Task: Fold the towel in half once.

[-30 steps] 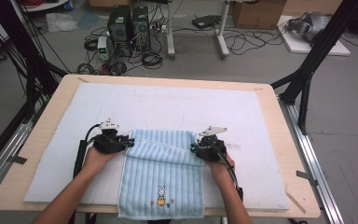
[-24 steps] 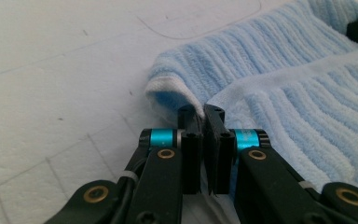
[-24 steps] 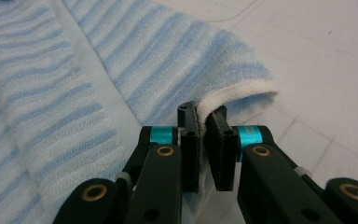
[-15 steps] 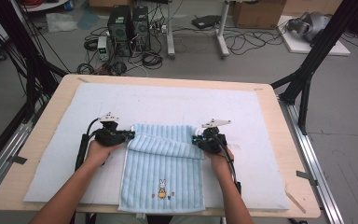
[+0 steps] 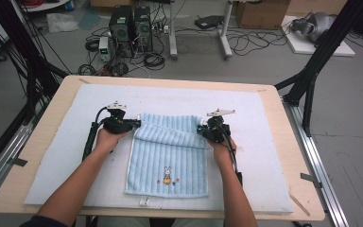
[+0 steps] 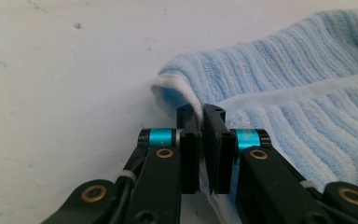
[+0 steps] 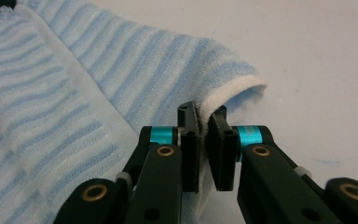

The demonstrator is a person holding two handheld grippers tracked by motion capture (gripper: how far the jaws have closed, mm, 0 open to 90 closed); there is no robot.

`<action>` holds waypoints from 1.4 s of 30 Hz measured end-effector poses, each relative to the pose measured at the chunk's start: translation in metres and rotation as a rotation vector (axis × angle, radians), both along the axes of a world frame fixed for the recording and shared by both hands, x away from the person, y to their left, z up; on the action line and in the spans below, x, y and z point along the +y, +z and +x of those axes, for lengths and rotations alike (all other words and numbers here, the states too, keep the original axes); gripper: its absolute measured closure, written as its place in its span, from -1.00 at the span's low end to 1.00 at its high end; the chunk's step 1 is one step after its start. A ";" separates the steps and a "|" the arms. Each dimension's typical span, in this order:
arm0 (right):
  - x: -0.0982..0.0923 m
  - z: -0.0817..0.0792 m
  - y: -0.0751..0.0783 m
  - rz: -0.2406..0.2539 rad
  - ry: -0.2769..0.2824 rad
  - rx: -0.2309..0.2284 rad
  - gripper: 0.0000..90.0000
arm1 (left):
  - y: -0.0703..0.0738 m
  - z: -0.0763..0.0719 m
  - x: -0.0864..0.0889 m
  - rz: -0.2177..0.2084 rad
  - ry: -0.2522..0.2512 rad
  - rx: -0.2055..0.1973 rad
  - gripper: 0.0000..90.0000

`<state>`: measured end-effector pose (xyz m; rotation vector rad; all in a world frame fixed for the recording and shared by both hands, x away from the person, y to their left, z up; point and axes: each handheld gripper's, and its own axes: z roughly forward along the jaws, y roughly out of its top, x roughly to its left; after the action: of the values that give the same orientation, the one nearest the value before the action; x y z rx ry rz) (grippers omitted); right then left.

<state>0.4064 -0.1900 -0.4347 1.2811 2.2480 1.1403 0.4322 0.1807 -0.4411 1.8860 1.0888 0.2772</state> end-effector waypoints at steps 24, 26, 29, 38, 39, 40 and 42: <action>-0.005 -0.004 -0.001 0.073 -0.055 0.004 -0.05 | 0.016 0.012 0.014 -0.150 0.042 -0.047 0.19; -0.005 -0.007 0.000 0.050 -0.043 0.036 -0.11 | 0.015 0.014 0.007 -0.131 0.018 -0.051 0.16; -0.007 -0.016 0.006 0.069 -0.039 0.009 -0.13 | 0.010 0.017 -0.004 -0.078 -0.012 -0.039 0.15; -0.035 -0.041 0.012 0.143 -0.071 -0.010 -0.17 | -0.008 0.021 -0.019 0.042 -0.041 -0.045 0.32; -0.039 -0.043 0.009 0.150 -0.075 -0.016 -0.17 | -0.008 0.020 -0.021 0.062 -0.050 -0.047 0.37; -0.042 -0.045 0.006 0.158 -0.081 -0.012 -0.17 | -0.009 0.020 -0.022 0.073 -0.059 -0.048 0.44; -0.045 -0.047 0.000 0.158 -0.085 0.005 -0.16 | -0.007 0.018 -0.023 0.092 -0.068 -0.062 0.68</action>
<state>0.3597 -0.2352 -0.4347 1.4256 2.1205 1.3069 0.4498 0.1576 -0.4480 1.9789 0.9836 0.3501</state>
